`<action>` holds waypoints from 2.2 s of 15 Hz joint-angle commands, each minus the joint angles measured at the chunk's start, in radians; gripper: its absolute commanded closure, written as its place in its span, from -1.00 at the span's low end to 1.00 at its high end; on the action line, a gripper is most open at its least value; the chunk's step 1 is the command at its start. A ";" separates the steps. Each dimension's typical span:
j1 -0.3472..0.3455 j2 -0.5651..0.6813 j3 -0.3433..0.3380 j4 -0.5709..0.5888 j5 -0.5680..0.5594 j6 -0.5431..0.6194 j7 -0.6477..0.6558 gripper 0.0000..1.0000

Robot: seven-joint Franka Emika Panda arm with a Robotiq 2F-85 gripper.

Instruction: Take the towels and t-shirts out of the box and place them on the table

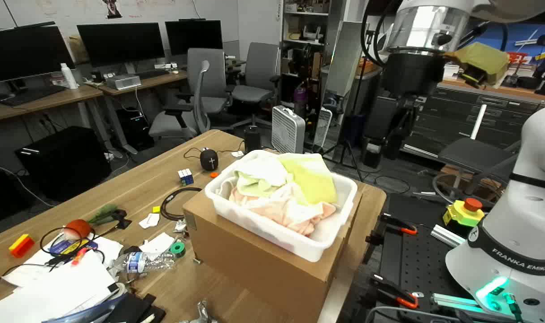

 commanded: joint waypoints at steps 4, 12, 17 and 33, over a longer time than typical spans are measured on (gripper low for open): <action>-0.016 -0.002 0.012 0.011 0.010 -0.006 -0.009 -1.00; -0.016 -0.003 0.012 0.011 0.010 -0.006 -0.009 -1.00; -0.022 -0.017 0.040 0.012 0.006 0.018 0.012 -1.00; -0.086 0.049 0.123 0.092 -0.029 0.151 0.148 -1.00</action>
